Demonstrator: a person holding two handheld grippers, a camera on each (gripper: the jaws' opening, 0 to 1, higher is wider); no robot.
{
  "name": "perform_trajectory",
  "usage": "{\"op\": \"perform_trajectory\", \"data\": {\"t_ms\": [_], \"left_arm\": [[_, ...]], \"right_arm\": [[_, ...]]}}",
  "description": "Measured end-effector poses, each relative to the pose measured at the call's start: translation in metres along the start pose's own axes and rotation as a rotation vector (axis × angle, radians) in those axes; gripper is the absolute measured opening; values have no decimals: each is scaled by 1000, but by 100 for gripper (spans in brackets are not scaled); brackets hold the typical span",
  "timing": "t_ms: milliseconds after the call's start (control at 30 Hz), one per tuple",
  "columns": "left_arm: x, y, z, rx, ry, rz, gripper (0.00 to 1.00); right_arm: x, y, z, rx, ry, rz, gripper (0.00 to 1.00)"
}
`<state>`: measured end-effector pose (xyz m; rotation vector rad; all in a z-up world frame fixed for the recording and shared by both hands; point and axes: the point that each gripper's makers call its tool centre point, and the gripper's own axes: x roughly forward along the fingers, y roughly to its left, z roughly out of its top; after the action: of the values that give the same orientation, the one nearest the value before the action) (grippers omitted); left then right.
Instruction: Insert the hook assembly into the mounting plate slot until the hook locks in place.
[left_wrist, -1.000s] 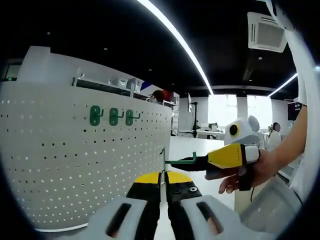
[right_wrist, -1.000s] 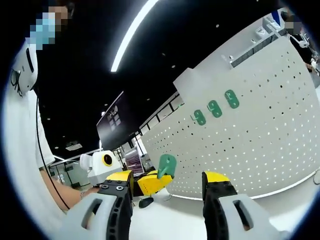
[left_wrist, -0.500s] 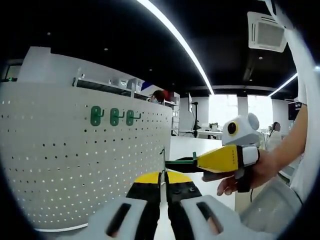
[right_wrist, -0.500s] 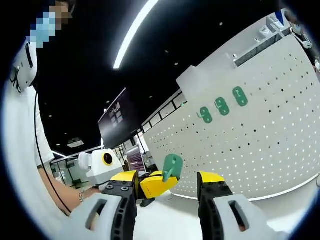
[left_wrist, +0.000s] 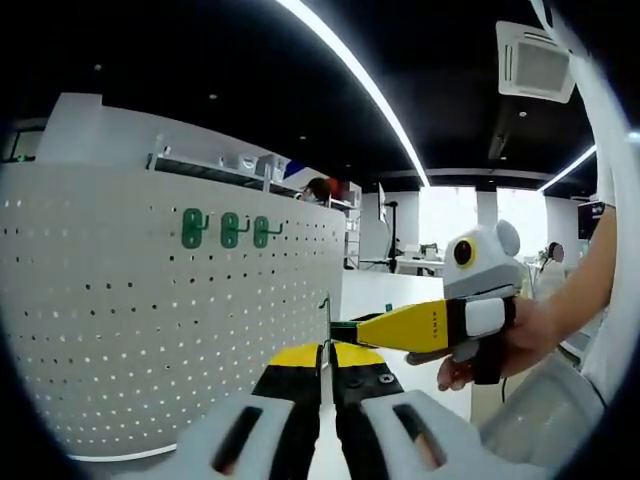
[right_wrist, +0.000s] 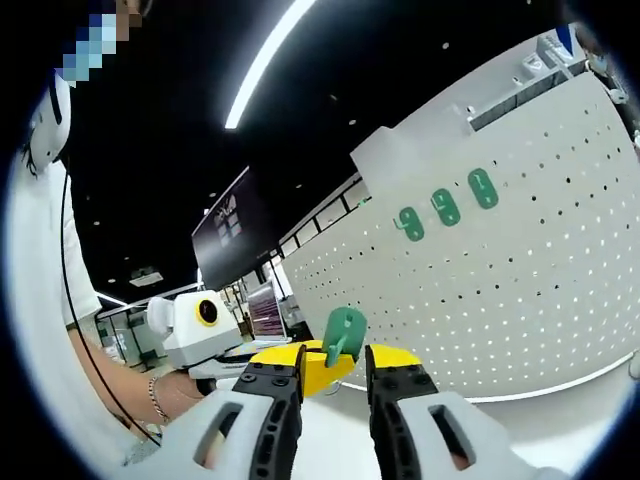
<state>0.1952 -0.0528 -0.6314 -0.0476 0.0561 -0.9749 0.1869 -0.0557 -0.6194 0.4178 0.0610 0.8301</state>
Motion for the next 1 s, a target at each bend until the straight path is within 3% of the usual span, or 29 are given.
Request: {"op": "perform_trajectory", "data": {"t_ms": [700,1000], "left_arm": [[0,6,0,18,-1,46,2],[0,9,0,22,1,86,2]], "right_arm": [[8,-4,0,5,14,-36,6],[12,-7,1,56,11,-64,3]]}}
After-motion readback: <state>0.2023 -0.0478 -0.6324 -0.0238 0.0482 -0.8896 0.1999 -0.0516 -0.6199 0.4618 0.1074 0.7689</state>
